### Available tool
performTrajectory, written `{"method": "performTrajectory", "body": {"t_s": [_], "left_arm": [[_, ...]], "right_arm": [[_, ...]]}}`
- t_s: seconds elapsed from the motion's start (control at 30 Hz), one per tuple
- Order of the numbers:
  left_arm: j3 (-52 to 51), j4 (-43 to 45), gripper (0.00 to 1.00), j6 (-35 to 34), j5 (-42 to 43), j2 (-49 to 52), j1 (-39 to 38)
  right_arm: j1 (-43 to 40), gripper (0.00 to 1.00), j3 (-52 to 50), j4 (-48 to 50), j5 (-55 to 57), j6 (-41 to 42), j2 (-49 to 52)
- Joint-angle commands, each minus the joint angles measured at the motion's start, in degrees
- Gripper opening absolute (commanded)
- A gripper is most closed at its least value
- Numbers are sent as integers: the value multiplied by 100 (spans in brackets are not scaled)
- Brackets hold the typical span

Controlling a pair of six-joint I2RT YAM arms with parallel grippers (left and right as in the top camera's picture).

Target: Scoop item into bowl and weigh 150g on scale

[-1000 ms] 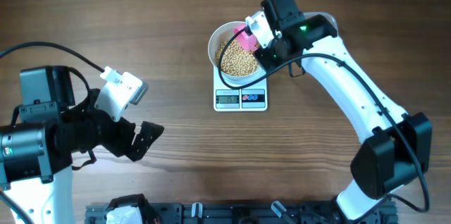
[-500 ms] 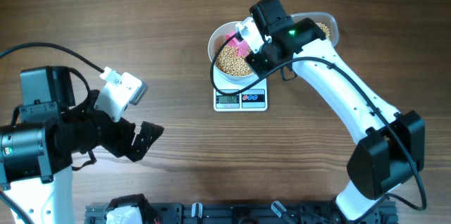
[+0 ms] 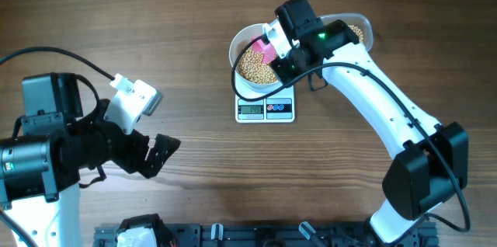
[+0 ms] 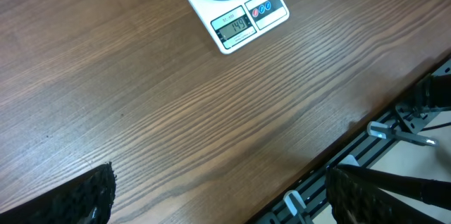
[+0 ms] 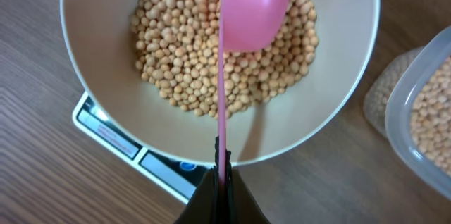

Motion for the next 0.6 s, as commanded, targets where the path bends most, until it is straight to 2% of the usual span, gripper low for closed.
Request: {"method": "performTrajectory", "body": {"t_s": [0.0, 0.57], "left_arm": [[-37, -9, 100, -94, -11, 0, -17], [-37, -4, 100, -74, -11, 0, -17]], "right_arm": [[-76, 4, -28, -74, -308, 236, -26], [-354, 4, 195, -22, -457, 223, -232]]}}
